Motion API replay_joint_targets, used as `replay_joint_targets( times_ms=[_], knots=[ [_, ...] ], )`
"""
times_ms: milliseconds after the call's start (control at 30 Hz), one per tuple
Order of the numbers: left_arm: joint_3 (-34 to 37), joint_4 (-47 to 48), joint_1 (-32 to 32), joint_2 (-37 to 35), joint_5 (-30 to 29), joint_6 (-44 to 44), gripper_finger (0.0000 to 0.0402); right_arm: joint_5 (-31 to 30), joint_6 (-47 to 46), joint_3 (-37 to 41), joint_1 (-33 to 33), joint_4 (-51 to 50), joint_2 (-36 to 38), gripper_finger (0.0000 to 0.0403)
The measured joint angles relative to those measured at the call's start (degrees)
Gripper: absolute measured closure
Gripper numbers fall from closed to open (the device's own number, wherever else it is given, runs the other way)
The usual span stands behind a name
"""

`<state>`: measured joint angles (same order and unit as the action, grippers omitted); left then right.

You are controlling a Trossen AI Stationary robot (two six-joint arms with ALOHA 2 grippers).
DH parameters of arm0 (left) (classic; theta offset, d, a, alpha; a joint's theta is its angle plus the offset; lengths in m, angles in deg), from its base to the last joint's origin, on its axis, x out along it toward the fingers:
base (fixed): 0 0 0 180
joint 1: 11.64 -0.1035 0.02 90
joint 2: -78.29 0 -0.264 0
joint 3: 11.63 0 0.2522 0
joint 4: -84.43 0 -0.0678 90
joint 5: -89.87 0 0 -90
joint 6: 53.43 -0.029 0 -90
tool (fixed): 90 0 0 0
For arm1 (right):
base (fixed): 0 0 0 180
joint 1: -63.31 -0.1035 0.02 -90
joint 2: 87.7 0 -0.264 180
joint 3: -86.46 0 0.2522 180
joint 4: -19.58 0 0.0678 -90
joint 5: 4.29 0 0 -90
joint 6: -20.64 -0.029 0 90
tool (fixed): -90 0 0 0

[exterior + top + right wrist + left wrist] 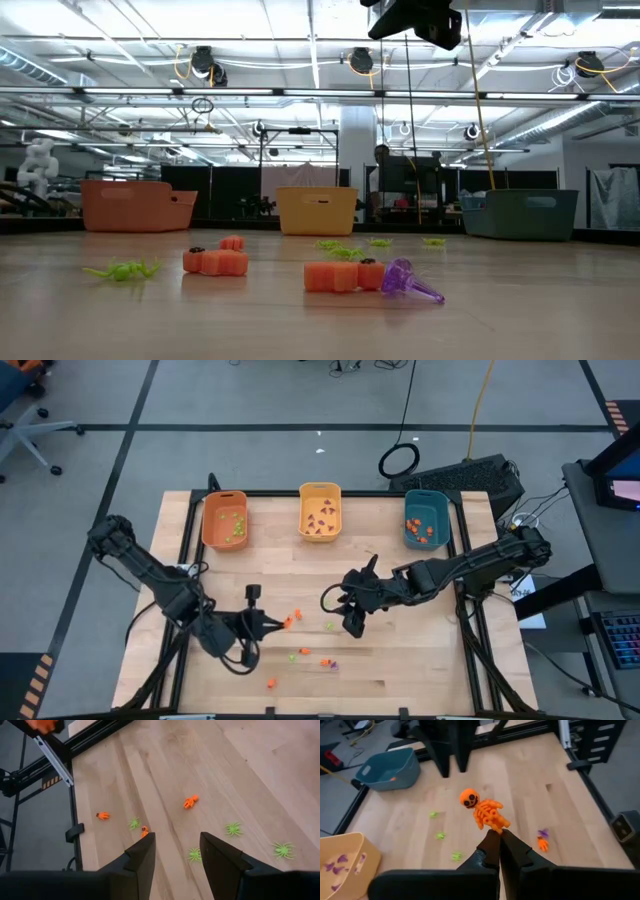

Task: Sort Halloween decoration
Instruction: Put the orange skeleton toy into the blue bin

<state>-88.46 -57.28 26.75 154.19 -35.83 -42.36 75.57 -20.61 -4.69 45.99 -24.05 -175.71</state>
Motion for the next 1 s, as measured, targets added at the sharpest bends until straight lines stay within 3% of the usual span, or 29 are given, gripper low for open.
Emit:
replay_joint_targets(
  times_ms=[533,667,867,1000],
  knots=[
    [0.00,-0.09,-3.20,0.00,1.11,0.47,0.0401,1.46,2.75,0.00,-0.02,3.93,0.02,0.0261],
    [0.00,-0.46,-3.18,0.00,1.14,1.02,0.0401,1.46,10.64,0.00,-0.06,8.24,0.02,0.0261],
    [0.00,-4.40,-5.02,0.02,1.73,12.60,0.0401,1.37,26.92,0.00,-0.57,16.28,0.04,0.0250],
    [0.00,-7.10,-6.19,0.02,6.23,14.14,0.0401,1.21,33.48,0.00,-0.83,19.49,0.04,0.0226]
  ],
)
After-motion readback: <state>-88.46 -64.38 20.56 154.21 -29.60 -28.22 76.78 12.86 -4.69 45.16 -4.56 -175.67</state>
